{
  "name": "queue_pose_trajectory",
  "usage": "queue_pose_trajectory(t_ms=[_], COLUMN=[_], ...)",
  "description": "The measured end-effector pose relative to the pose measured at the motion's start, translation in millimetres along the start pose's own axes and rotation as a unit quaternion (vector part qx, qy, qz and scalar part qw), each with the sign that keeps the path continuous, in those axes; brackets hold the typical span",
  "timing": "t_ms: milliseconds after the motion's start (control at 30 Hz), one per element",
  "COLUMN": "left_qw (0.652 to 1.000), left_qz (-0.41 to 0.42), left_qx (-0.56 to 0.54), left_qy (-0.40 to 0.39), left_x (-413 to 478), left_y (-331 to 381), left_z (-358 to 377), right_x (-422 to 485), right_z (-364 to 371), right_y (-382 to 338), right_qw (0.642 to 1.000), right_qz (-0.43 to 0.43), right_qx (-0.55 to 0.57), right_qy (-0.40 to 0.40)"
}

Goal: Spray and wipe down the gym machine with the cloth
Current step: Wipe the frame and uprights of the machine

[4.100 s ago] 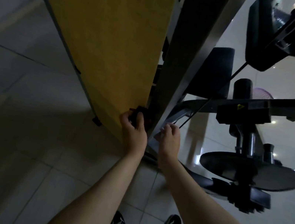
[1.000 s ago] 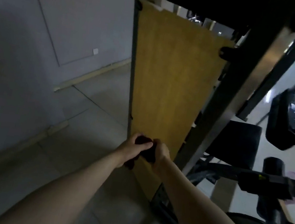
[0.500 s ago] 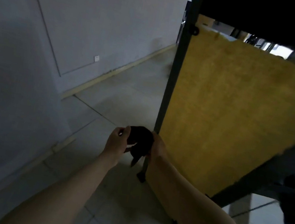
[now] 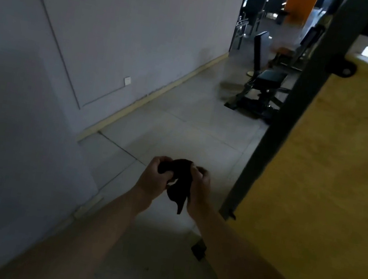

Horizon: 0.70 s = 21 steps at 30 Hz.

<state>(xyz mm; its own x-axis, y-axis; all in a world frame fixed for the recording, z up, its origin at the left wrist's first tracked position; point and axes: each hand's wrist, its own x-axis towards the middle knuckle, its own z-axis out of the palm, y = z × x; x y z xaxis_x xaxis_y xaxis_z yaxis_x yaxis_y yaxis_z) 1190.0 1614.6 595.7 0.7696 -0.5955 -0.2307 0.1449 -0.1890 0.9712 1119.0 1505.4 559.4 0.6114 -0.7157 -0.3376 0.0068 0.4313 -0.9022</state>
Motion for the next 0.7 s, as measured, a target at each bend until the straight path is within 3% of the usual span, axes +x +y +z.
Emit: queue_pose_trajectory(t_ms=[233, 467, 700], left_qw=[0.998, 0.983, 0.936], left_qz=[0.009, 0.063, 0.091], left_qx=[0.051, 0.059, 0.104], left_qy=[-0.022, -0.163, -0.322], left_x=[127.4, 231.5, 327.1], left_y=[43.0, 84.9, 118.4], left_z=[-11.4, 57.2, 120.8], right_x=[106.6, 186.7, 246.8], right_z=[44.9, 27.0, 1.2], right_y=[-57.4, -110.1, -151.2], right_qw=[0.987, 0.93, 0.869], right_qz=[-0.089, -0.232, -0.285], right_qx=[-0.083, -0.149, -0.189], right_qy=[0.108, 0.244, 0.359])
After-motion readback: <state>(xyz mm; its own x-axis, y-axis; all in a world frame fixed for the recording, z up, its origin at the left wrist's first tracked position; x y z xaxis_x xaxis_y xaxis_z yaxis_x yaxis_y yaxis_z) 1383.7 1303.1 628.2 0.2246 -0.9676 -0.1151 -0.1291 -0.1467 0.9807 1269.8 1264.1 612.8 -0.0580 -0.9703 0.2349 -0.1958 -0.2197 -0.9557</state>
